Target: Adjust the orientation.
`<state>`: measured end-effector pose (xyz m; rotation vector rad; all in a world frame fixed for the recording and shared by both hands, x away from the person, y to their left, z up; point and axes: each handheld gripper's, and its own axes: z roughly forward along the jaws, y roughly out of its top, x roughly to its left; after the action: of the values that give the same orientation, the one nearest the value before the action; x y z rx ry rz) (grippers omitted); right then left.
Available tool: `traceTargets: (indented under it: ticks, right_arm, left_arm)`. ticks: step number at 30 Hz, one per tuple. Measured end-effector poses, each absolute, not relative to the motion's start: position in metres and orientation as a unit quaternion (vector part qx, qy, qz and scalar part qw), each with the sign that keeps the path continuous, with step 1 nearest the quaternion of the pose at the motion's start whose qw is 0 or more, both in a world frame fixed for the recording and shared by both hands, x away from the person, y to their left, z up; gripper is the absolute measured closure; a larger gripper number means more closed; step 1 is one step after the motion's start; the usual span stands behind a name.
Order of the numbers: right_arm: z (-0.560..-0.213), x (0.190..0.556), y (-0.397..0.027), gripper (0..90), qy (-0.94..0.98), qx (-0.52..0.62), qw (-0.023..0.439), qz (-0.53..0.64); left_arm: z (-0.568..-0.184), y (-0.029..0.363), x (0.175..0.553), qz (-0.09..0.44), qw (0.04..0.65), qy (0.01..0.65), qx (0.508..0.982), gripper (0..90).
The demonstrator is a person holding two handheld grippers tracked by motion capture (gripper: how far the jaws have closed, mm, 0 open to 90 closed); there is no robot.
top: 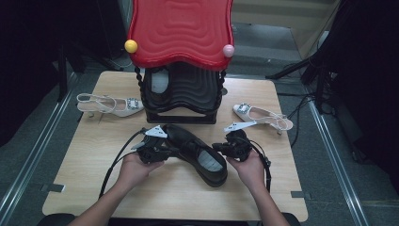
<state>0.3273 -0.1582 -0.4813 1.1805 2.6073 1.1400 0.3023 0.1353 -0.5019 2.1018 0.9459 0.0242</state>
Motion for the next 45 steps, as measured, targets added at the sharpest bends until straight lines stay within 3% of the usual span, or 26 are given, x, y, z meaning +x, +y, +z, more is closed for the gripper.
traceTargets:
  ticks: [45]
  right_arm:
    - [-0.482, 0.286, -0.165, 87.5, 0.813, 0.449, 0.039, 0.368]
  left_arm:
    - [-0.504, 0.112, 0.343, -0.014, 0.415, 0.364, 0.834, 87.5]
